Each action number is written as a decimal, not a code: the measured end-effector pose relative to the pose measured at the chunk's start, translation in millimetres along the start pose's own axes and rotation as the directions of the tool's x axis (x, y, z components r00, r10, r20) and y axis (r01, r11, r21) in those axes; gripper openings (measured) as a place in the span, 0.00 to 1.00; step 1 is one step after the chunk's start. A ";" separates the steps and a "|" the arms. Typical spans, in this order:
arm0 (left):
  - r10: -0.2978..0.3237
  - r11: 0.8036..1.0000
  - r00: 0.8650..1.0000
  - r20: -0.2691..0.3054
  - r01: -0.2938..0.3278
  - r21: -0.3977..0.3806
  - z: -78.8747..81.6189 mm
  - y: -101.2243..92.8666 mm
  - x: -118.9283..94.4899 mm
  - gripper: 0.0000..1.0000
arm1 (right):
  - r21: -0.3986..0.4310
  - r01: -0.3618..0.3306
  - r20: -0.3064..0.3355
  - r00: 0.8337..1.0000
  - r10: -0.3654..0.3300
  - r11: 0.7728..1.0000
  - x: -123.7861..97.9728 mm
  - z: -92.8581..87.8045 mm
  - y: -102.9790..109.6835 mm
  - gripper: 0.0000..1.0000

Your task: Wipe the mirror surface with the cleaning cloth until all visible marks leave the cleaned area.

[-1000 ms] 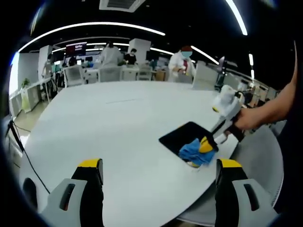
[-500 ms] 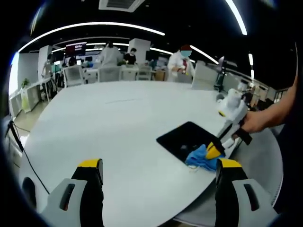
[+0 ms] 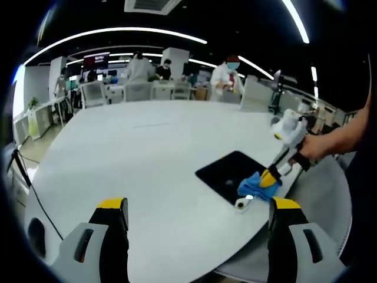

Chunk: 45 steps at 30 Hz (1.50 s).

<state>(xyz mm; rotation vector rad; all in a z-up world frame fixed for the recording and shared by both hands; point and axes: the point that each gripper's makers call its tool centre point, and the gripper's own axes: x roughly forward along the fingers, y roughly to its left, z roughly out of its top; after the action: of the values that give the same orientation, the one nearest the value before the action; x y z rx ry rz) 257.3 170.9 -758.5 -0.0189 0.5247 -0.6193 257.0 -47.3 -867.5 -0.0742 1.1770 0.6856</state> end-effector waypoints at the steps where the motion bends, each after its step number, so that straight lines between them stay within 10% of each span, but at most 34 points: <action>1: -0.001 1.000 1.000 -0.001 0.001 0.000 0.1 -0.4 0.4 1.00 | -0.002 0.000 -0.001 1.000 -0.001 1.000 0.1 0.1 0.0 0.00; 45: 0.024 1.000 0.999 -0.022 -0.024 -0.009 -11.0 10.2 -11.5 1.00 | -0.139 0.128 0.044 0.991 -0.123 0.982 41.6 123.7 -50.6 0.00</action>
<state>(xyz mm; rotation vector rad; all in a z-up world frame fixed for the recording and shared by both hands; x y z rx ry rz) 249.7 187.1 -764.5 -0.0150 0.5479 -0.5944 394.1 -19.5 -868.1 -0.2528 1.0797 0.6558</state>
